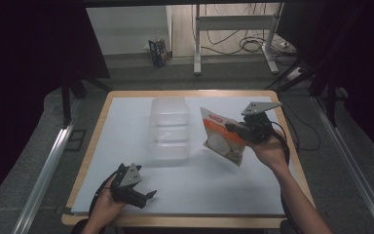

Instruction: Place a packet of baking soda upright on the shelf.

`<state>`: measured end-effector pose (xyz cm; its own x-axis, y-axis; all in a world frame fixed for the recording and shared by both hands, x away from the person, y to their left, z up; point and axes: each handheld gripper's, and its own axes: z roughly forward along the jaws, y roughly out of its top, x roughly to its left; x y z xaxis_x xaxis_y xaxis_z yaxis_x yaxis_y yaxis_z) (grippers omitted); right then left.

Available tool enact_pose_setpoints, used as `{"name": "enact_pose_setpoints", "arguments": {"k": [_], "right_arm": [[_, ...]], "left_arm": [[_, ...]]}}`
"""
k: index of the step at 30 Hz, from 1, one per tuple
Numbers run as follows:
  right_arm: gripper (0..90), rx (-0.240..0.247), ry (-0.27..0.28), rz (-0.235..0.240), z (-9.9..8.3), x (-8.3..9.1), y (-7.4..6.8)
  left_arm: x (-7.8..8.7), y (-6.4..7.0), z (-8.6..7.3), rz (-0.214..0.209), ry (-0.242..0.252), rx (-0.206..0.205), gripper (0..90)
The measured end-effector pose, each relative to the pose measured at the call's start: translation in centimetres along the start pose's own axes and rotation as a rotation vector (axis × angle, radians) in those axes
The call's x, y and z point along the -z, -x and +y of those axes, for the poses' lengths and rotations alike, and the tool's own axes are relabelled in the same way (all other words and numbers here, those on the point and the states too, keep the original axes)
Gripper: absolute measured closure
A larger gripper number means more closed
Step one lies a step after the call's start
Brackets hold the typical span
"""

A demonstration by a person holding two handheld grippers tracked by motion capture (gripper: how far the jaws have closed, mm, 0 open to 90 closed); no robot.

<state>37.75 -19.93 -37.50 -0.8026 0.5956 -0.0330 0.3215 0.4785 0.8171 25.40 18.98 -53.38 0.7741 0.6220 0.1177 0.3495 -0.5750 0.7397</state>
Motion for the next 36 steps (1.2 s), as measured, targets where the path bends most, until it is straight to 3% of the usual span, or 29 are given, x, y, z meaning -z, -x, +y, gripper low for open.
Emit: {"name": "enact_pose_setpoints", "arguments": {"k": [10, 36], "right_arm": [[88.3, -0.004, 0.026, 0.016, 2.4, -1.3, 0.7], [88.3, 0.016, 0.057, 0.024, 8.5, -6.2, 1.3]], "left_arm": [[0.2, -0.3, 0.0, -0.012, 0.018, 0.022, 1.0], [0.3, -0.2, -0.1, -0.008, 0.022, 0.017, 1.0]]}}
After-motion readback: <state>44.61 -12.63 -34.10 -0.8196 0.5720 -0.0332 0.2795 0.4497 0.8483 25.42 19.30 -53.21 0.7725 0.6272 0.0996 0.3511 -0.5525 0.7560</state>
